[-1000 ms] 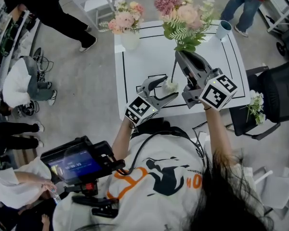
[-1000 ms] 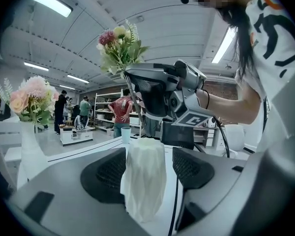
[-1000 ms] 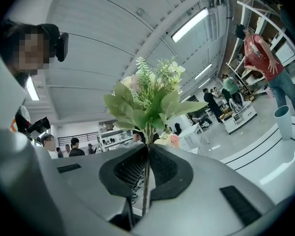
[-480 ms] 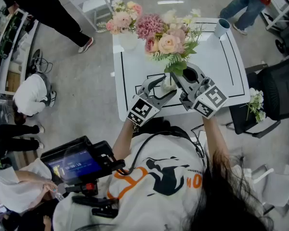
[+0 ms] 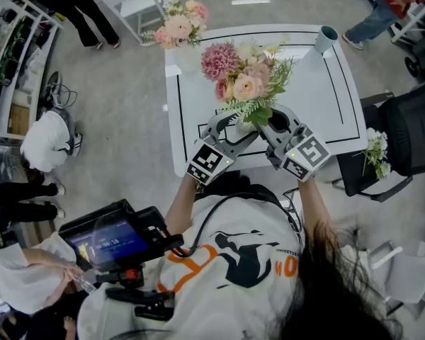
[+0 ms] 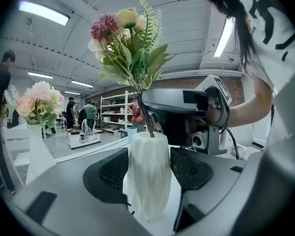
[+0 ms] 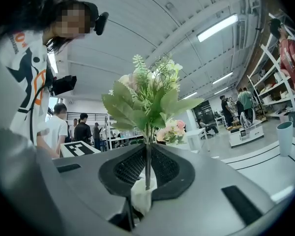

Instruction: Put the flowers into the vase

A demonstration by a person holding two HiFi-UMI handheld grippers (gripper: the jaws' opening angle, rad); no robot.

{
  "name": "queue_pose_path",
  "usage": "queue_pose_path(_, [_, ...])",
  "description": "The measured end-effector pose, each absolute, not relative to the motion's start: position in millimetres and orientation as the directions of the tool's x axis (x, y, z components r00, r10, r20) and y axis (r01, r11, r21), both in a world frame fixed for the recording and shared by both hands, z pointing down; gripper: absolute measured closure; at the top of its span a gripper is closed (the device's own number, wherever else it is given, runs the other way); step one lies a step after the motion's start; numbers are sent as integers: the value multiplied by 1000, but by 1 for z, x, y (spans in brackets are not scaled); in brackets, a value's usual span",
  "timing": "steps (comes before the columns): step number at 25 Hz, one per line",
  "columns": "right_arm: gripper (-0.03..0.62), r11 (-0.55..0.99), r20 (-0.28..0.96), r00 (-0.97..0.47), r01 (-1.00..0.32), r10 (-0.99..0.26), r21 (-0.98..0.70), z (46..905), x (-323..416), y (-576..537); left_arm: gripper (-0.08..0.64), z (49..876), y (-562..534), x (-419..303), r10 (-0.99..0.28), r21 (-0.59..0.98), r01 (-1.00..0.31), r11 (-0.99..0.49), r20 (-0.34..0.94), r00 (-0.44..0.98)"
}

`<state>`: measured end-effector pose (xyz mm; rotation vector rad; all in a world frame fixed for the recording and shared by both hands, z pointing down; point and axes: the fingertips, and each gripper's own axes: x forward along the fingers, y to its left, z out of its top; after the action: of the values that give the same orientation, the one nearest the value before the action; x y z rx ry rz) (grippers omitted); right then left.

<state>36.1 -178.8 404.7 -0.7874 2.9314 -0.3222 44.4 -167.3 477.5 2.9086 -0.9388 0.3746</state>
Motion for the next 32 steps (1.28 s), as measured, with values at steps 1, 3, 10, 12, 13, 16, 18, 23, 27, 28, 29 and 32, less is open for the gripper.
queue_pose_path(1, [554, 845, -19, -864, -487, -503, -221, 408, 36, -178, 287, 478, -167, 44, -569, -11, -585, -811, 247, 784])
queue_pose_path(3, [550, 846, 1, -865, -490, -502, -210, 413, 35, -176, 287, 479, -167, 43, -572, -3, -589, -808, 244, 783])
queue_pose_path(10, [528, 849, 46, -881, -467, -471, -246, 426, 35, -171, 289, 480, -167, 43, -581, 3, -599, -800, 239, 778])
queue_pose_path(12, [511, 847, 77, -879, -475, -471, -240, 428, 35, -170, 290, 480, -167, 43, -583, 5, -602, -799, 238, 777])
queue_pose_path(13, [506, 846, 96, -876, -482, -473, -229, 429, 35, -170, 289, 480, -167, 43, -585, 6, -603, -798, 237, 776])
queue_pose_path(16, [500, 852, 135, -877, -480, -461, -208, 434, 36, -168, 290, 481, -168, 42, -589, 10, -608, -794, 239, 772])
queue_pose_path(18, [480, 848, 172, -871, -489, -460, -206, 437, 39, -167, 290, 485, -169, 41, -592, 12, -614, -789, 251, 766])
queue_pose_path(23, [475, 845, 218, -855, -508, -471, -168, 437, 45, -164, 288, 480, -167, 46, -586, 4, -603, -798, 235, 776])
queue_pose_path(27, [475, 845, 257, -842, -518, -475, -134, 434, 44, -164, 288, 481, -170, 41, -607, 18, -626, -780, 223, 763])
queue_pose_path(28, [476, 849, 269, -840, -515, -471, -122, 434, 44, -163, 288, 481, -170, 39, -610, 25, -630, -776, 221, 761])
queue_pose_path(29, [474, 852, 283, -838, -511, -466, -111, 435, 44, -162, 288, 480, -170, 38, -611, 29, -631, -776, 219, 761])
queue_pose_path(32, [457, 852, 310, -832, -512, -460, -112, 439, 47, -161, 288, 480, -169, 41, -605, 22, -624, -781, 220, 766])
